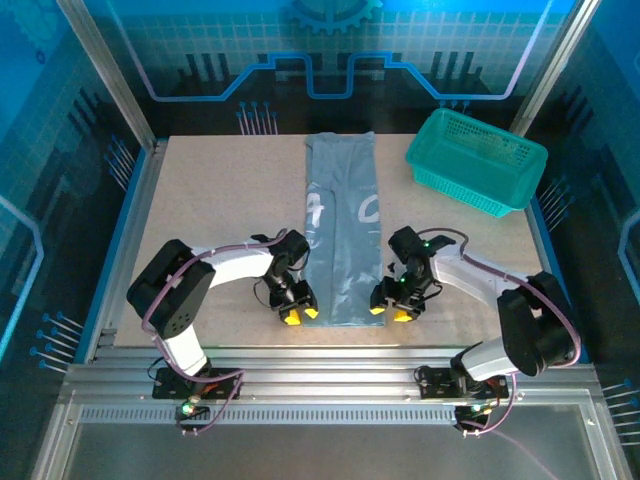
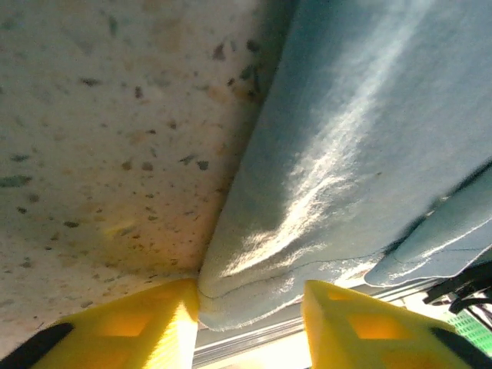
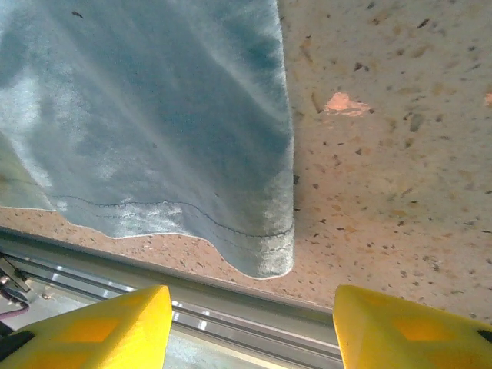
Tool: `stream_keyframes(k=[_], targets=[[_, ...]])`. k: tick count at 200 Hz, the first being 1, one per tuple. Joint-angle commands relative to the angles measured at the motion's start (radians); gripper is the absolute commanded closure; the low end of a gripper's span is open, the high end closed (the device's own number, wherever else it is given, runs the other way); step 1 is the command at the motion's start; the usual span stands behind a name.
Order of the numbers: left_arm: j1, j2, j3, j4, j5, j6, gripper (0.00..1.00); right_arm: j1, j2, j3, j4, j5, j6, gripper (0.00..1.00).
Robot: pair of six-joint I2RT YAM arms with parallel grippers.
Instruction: Fold and stack the t-shirts
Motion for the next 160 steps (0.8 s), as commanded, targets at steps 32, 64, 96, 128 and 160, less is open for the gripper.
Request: stream_keyframes(k=[32,64,96,128,160], targets=[[-0.010,0.003,0.012,0.098,-0.012,-0.058,0.87,0.029,0.036,-0.026,0.080,-0.031,0.072,0.42],[-0.010,-0.006,0.041,0.072,-0.015,-0.048,1.00,0.045,0.095,-0.011,0.075,-0.003,0.092,0.50],[-0.010,-0.024,0.035,0.052,-0.007,-0.039,1.00,0.048,0.133,-0.027,0.071,0.025,0.109,0.59],[-0.011,-0.039,0.012,0.050,0.020,-0.030,1.00,0.057,0.131,-0.031,0.113,0.037,0.129,0.76],[-0.011,-0.089,-0.055,0.050,0.053,-0.025,1.00,0.078,0.062,-0.019,0.074,0.063,0.148,1.00]])
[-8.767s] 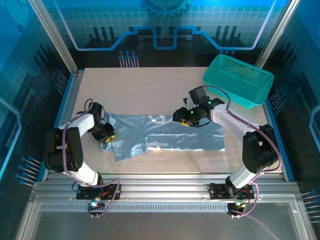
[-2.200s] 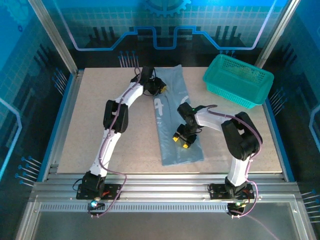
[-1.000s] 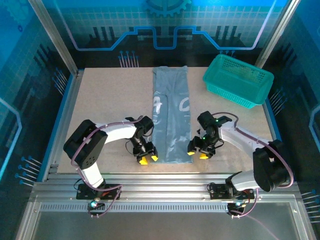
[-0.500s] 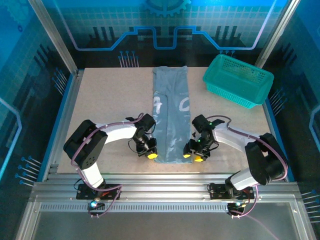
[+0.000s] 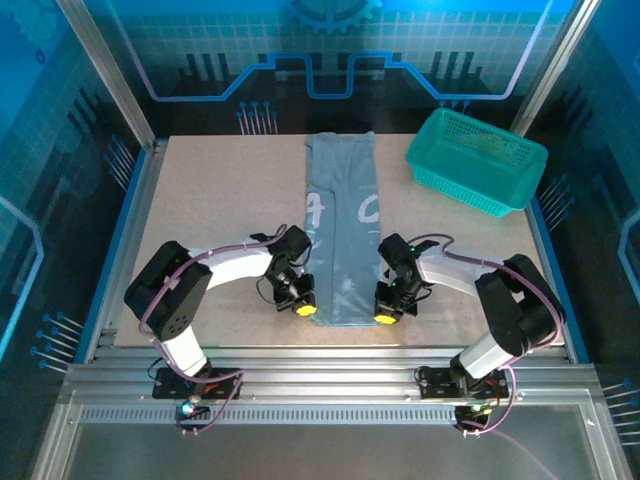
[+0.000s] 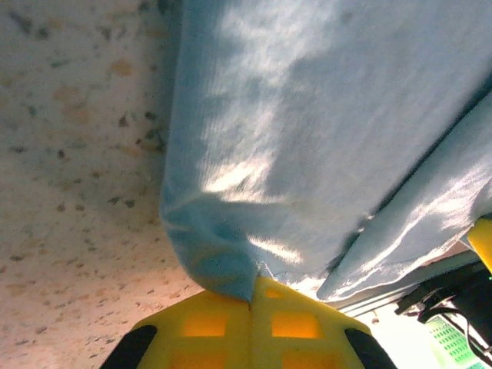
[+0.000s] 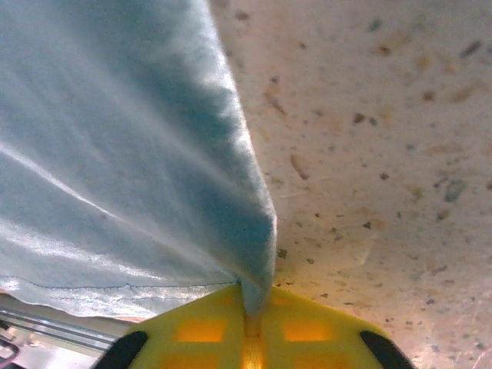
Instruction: Fold and stack the t-shirts
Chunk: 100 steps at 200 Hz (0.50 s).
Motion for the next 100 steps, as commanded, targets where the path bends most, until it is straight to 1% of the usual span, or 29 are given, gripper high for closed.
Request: stream_keyframes(k=[1,21,40,56,83,100], targets=[[-0.009,-0.061,-0.055,-0.022,0.056,0.013,1.00,0.028,-0.059,0.005,-0.036,0.026,0.027,1.00],[-0.026,-0.119,-0.119,-0.007,0.086,-0.011,1.00,0.045,-0.098,0.011,-0.117,-0.014,0.019,1.00],[-0.042,-0.179,-0.174,0.041,0.120,-0.048,1.00,0.068,-0.143,0.011,-0.182,-0.051,0.010,1.00],[-0.047,-0.223,-0.195,0.070,0.118,-0.068,1.00,0.072,-0.177,0.016,-0.209,-0.073,0.006,1.00],[-0.045,-0.265,-0.150,0.063,0.085,-0.076,1.00,0.055,-0.198,0.068,-0.233,-0.061,0.018,1.00],[-0.023,-0.276,-0.097,0.047,0.051,-0.081,1.00,0.043,-0.194,0.102,-0.231,-0.045,0.036,1.00]])
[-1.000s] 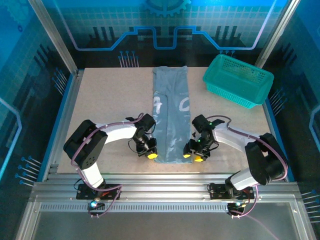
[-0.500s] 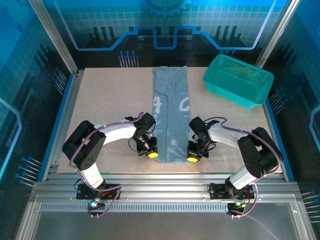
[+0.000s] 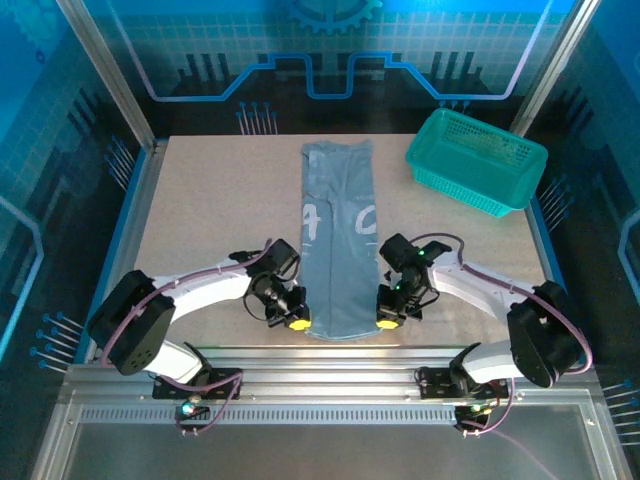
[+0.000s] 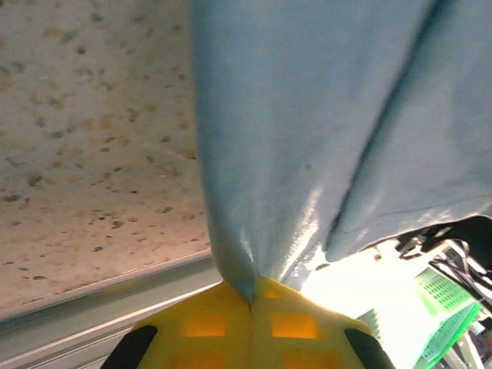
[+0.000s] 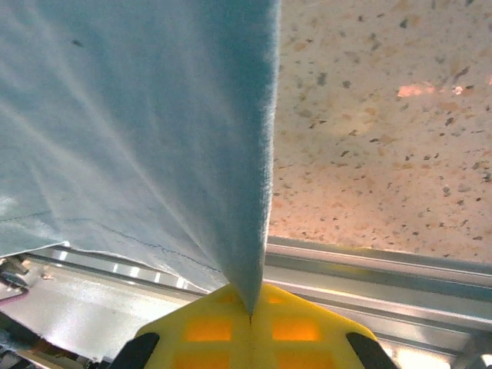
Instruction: Fold and stack the t-shirts
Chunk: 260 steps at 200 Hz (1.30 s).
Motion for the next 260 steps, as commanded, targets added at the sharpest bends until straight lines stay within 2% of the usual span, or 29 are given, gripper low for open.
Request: stream_keyframes(k=[1,17,47,84,126,209,216,224,228,235,241,260], targets=[[0.020,-0.032,0.073,-0.005,-0.021,-0.025,1.00,-0.017,-0.009,0.060,-0.048,-0.007,0.022,1.00],[0.061,-0.041,0.106,0.008,-0.058,-0.048,1.00,-0.038,0.007,0.117,-0.054,0.019,0.032,1.00],[0.138,-0.045,0.115,0.131,-0.086,-0.122,1.00,-0.093,0.061,0.224,-0.069,0.073,0.028,1.00],[0.223,-0.006,0.195,0.167,-0.118,-0.136,1.00,-0.166,0.182,0.409,-0.086,0.110,-0.016,1.00],[0.291,0.159,0.383,0.165,-0.108,-0.100,1.00,-0.242,0.356,0.603,-0.074,0.116,-0.053,1.00],[0.393,0.501,0.669,0.145,-0.074,-0.024,0.99,-0.327,0.754,0.972,-0.065,0.096,-0.099,1.00],[0.397,0.522,0.689,0.137,-0.073,-0.017,0.87,-0.333,0.780,0.995,-0.062,0.083,-0.105,0.89],[0.400,0.541,0.713,0.119,-0.079,-0.006,0.67,-0.340,0.803,1.023,-0.082,0.091,-0.111,0.71],[0.401,0.544,0.719,0.117,-0.079,-0.002,0.61,-0.344,0.806,1.030,-0.085,0.096,-0.117,0.62],[0.402,0.542,0.723,0.118,-0.081,0.006,0.55,-0.346,0.799,1.030,-0.079,0.109,-0.126,0.49],[0.401,0.532,0.720,0.112,-0.087,0.010,0.51,-0.348,0.782,1.022,-0.073,0.126,-0.134,0.42],[0.396,0.446,0.652,0.102,-0.109,0.018,0.43,-0.348,0.684,0.947,-0.037,0.181,-0.155,0.30]])
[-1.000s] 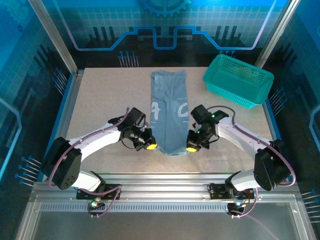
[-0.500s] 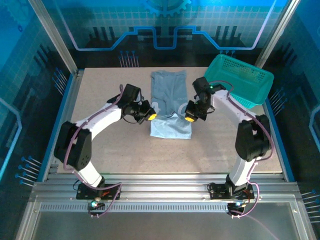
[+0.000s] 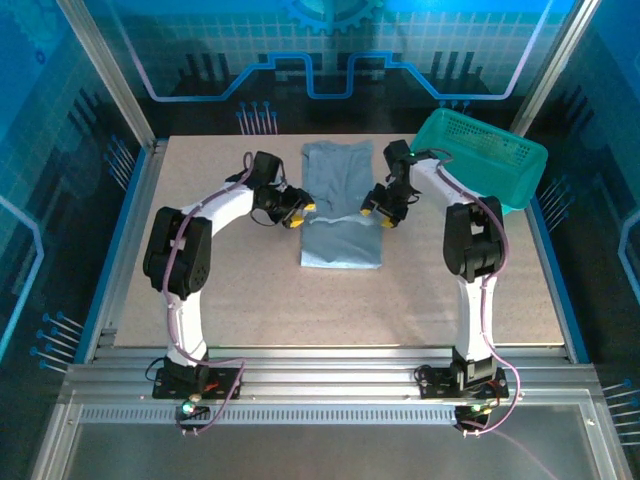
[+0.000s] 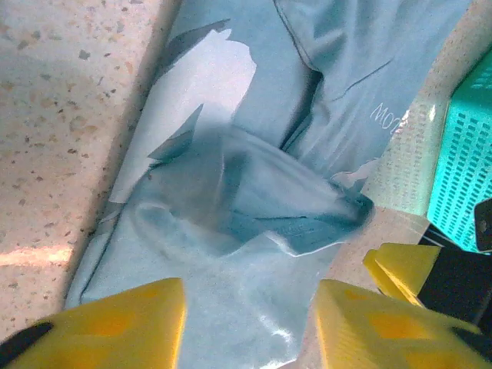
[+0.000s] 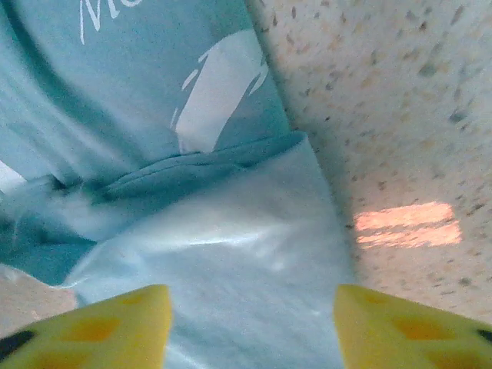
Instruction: Fold and stack the t-shirts
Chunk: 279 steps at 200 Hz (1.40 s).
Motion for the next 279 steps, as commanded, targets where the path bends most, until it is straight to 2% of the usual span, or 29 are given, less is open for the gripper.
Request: stream_keyframes(k=[1,22,45,77,97,128,185,204,222,241,250,279], targets=[[0.002,-0.092,-0.037,-0.048,-0.009,0.042,0.43,-0.010,-0.114,-0.045,0.012,0.057,-0.038,0.30],[-0.010,-0.224,-0.207,-0.034,-0.031,0.017,0.42,-0.005,-0.237,-0.198,0.051,0.065,-0.034,0.26],[-0.035,-0.339,-0.402,0.015,-0.022,-0.067,0.45,0.017,-0.364,-0.416,0.123,0.031,0.009,0.27],[-0.073,-0.377,-0.569,0.178,0.018,-0.211,0.48,0.063,-0.471,-0.640,0.243,-0.041,0.091,0.28],[-0.095,-0.338,-0.571,0.240,0.027,-0.239,0.46,0.073,-0.474,-0.693,0.267,-0.068,0.126,0.28],[-0.103,-0.274,-0.534,0.221,0.007,-0.209,0.46,0.073,-0.441,-0.726,0.270,-0.075,0.160,0.32],[-0.105,-0.144,-0.443,0.264,0.006,-0.177,0.56,0.077,-0.366,-0.723,0.344,-0.098,0.215,0.39],[-0.105,-0.114,-0.411,0.282,0.001,-0.180,0.64,0.079,-0.316,-0.676,0.335,-0.086,0.210,0.44],[-0.105,-0.091,-0.390,0.286,-0.001,-0.184,0.80,0.081,-0.275,-0.639,0.341,-0.085,0.224,0.51],[-0.105,-0.083,-0.383,0.276,-0.005,-0.179,0.94,0.085,-0.237,-0.590,0.332,-0.063,0.231,0.62],[-0.105,-0.089,-0.384,0.259,-0.014,-0.170,1.00,0.088,-0.226,-0.570,0.326,-0.050,0.230,0.71],[-0.105,-0.153,-0.418,0.203,-0.045,-0.147,1.00,0.091,-0.234,-0.524,0.296,0.002,0.214,0.96]])
